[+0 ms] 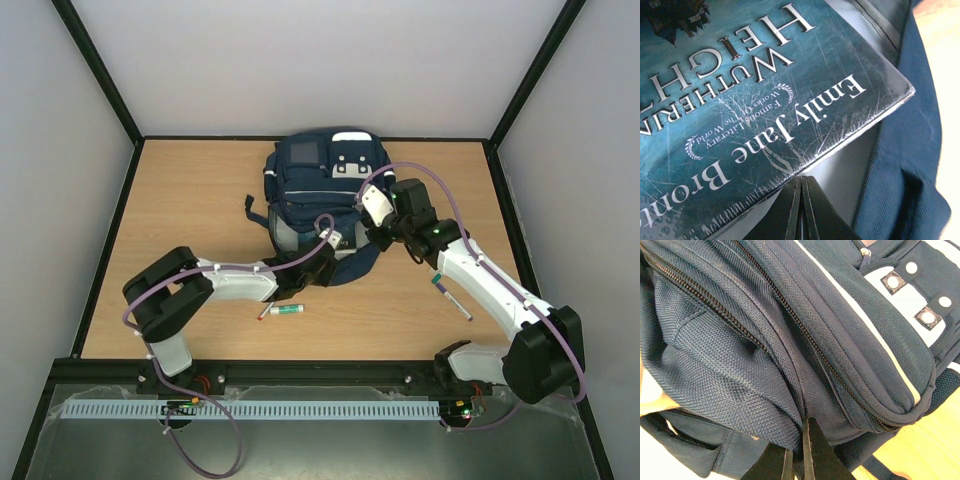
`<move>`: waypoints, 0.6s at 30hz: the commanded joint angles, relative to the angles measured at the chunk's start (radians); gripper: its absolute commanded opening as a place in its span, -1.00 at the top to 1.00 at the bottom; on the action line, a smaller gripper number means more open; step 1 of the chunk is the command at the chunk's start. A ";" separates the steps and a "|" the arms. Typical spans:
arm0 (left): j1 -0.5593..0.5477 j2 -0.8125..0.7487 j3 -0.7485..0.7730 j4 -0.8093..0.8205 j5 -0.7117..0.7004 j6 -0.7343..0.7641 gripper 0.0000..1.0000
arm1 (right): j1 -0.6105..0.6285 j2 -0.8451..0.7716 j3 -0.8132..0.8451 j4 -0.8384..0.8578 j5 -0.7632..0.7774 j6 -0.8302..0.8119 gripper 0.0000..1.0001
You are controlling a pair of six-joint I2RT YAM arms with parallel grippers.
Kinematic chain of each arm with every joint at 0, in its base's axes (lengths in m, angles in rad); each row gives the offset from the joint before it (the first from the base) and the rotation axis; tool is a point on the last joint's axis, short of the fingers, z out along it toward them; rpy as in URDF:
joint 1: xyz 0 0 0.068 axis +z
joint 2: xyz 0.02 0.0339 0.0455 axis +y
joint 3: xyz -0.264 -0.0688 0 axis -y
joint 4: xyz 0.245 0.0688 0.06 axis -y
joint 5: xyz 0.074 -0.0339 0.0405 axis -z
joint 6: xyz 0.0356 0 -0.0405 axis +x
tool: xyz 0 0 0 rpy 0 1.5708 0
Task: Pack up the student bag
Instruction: Place the book in the student bag.
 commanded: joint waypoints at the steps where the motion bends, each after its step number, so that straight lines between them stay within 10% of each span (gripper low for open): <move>1: 0.049 0.054 0.075 0.033 -0.060 0.003 0.92 | 0.009 -0.033 -0.006 0.039 -0.065 0.009 0.98; 18: 0.058 -0.003 0.022 0.111 -0.019 0.067 0.73 | 0.009 -0.017 -0.015 0.045 -0.053 0.004 0.98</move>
